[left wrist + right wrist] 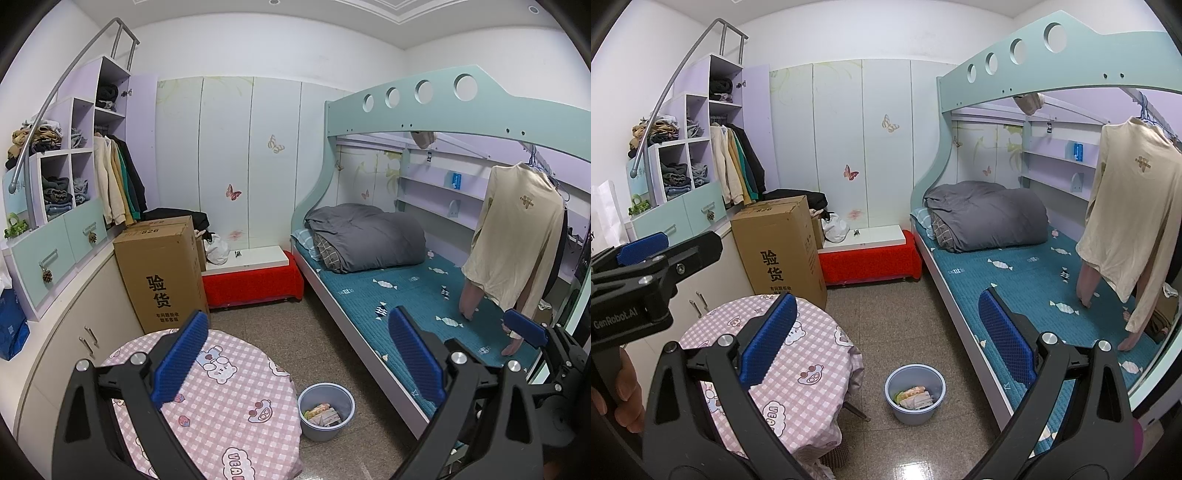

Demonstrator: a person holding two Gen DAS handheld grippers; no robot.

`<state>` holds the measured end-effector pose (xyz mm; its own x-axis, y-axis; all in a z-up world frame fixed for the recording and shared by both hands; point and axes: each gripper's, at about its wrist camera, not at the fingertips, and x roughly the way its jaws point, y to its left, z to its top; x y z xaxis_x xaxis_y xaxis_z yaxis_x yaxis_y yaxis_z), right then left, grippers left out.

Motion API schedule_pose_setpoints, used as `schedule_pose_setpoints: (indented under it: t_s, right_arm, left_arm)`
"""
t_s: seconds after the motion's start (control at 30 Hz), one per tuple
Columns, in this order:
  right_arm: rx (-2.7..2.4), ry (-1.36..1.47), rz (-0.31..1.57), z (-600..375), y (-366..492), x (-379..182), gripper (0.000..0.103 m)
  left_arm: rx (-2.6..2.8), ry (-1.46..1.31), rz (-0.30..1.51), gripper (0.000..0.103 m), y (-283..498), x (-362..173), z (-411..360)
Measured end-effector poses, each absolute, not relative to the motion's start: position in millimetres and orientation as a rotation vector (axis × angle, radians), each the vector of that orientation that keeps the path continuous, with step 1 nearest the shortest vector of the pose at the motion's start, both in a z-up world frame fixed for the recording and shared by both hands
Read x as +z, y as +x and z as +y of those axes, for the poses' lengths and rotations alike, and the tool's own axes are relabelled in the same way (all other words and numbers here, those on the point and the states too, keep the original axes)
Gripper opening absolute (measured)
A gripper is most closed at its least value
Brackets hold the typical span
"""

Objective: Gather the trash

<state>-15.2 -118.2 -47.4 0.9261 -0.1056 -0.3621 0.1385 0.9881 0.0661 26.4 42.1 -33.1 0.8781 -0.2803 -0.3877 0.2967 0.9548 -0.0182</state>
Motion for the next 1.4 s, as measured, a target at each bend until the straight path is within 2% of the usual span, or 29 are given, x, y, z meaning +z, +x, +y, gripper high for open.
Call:
schedule_pose_setpoints:
  t_s: [1.4]
  right_arm:
    - [-0.122,0.095,0.379,-116,-5,-57,0.097]
  left_arm:
    - [-0.303,0.043,0.405,0.096,31,-37,40]
